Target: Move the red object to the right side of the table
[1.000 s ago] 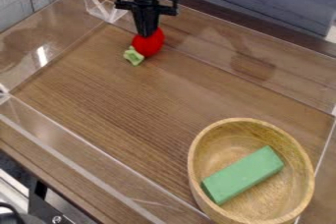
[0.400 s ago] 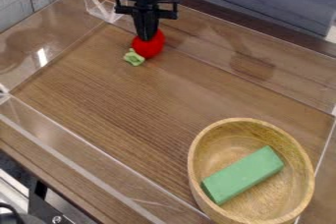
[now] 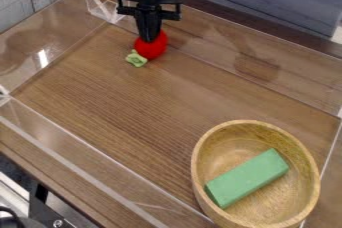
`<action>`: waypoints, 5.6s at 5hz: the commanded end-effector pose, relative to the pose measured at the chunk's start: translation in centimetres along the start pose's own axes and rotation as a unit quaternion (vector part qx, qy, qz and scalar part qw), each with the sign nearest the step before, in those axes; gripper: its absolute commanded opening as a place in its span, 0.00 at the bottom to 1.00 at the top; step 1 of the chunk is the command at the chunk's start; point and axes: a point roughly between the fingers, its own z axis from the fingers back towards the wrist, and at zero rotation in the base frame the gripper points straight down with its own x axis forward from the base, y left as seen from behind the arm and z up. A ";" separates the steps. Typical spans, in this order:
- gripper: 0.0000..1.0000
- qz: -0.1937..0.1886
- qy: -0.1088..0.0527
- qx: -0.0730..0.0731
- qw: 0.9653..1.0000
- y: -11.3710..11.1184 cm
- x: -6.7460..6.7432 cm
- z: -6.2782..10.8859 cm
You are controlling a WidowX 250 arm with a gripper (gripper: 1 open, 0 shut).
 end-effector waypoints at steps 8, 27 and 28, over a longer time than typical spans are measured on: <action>0.00 0.131 -0.008 -0.046 0.990 1.2 0.4 3.4; 1.00 0.047 -0.012 -0.090 0.995 -20.5 -5.0 -0.9; 1.00 0.056 -0.012 -0.097 0.994 -21.2 -5.3 -0.8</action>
